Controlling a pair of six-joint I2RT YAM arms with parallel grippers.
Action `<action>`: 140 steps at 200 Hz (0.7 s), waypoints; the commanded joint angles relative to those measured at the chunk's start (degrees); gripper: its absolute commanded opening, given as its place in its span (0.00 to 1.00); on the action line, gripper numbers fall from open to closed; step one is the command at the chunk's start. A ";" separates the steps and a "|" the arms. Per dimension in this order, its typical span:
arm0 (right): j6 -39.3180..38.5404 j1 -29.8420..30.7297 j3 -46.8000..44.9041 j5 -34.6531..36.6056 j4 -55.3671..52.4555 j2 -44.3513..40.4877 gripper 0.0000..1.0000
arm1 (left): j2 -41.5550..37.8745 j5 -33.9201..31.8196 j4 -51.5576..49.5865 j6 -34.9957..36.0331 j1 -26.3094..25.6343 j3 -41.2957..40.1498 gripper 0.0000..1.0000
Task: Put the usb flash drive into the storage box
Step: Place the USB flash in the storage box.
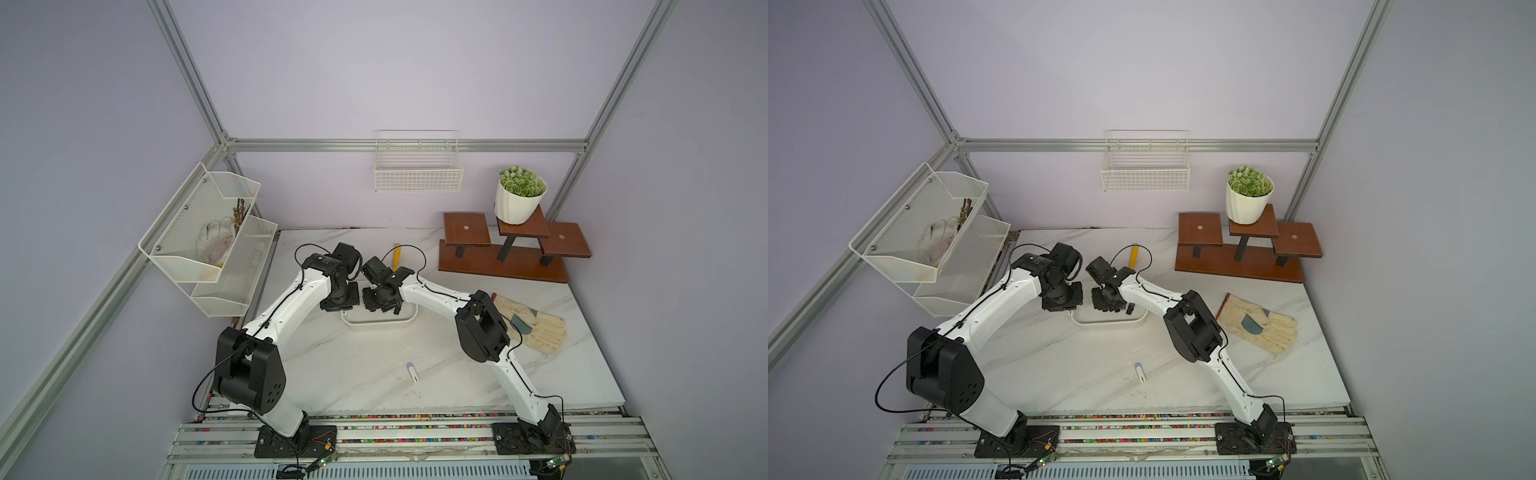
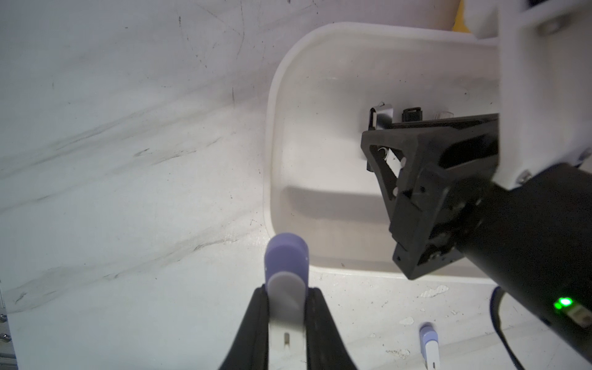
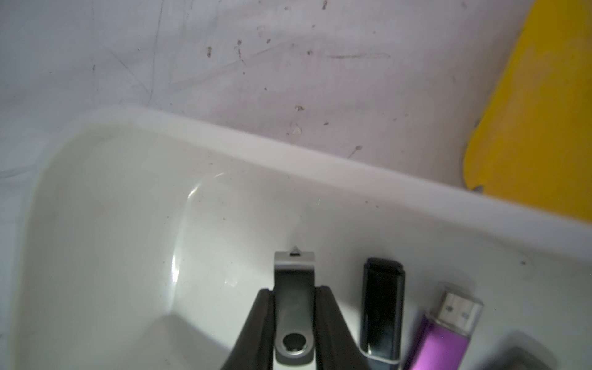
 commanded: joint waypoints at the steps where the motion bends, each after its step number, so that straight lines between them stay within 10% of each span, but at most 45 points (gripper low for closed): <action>1: -0.95 0.28 1.01 1.51 -0.39 0.82 0.00 | -1.20 0.52 0.77 1.31 0.34 -0.35 0.00; 79: -1.13 0.37 0.90 2.52 -0.38 0.94 0.33 | -1.26 0.80 1.08 1.30 0.34 -0.89 0.00; 140: 0.45 0.05 -1.98 7.78 -0.47 -4.79 0.41 | -0.27 1.23 1.21 1.87 0.34 -0.37 0.00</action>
